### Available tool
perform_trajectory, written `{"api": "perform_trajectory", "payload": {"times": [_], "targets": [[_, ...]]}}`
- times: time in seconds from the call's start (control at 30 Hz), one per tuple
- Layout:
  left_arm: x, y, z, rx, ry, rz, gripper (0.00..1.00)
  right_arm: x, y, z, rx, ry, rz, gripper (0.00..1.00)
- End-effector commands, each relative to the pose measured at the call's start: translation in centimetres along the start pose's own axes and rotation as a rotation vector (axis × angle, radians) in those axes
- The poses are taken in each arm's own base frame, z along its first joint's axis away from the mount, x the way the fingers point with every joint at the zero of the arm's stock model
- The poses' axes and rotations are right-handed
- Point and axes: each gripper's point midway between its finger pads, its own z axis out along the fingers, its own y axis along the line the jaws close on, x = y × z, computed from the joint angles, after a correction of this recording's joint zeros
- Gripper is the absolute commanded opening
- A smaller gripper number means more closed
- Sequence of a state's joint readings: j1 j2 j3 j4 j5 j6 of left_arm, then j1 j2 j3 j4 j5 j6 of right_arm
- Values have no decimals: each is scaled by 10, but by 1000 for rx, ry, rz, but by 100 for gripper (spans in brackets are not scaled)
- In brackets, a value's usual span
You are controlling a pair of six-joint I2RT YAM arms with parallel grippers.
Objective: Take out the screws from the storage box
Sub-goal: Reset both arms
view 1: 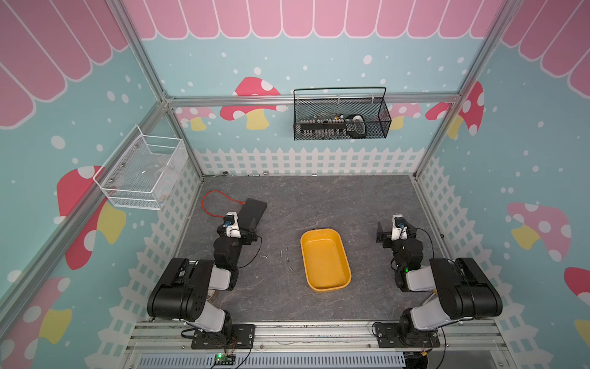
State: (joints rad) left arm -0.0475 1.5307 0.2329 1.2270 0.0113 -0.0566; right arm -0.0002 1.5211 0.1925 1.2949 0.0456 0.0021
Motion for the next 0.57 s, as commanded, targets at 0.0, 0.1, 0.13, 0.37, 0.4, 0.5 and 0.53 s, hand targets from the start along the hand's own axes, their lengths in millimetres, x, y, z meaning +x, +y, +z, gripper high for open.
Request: {"api": "perform_trajectory", "payload": {"times": [0.0, 0.1, 0.13, 0.37, 0.4, 0.5, 0.53], "targets": [[-10, 3, 0, -13, -29, -18, 99, -10, -4, 2, 15, -37, 11, 99], [-10, 3, -1, -16, -32, -14, 99, -9, -4, 2, 15, -34, 12, 99], [-11, 3, -1, -18, -47, -12, 99, -10, -4, 2, 15, -36, 11, 99], [-13, 3, -2, -18, -52, -13, 99, -10, -4, 3, 15, -36, 12, 99], [-13, 3, -2, -17, -56, -11, 99, -10, -4, 4, 15, -33, 14, 99], [-12, 2, -2, -16, -50, -12, 99, -10, -4, 4, 15, -33, 12, 99], [-12, 3, -2, -18, -53, -11, 99, -10, -4, 2, 14, -37, 14, 99]]}}
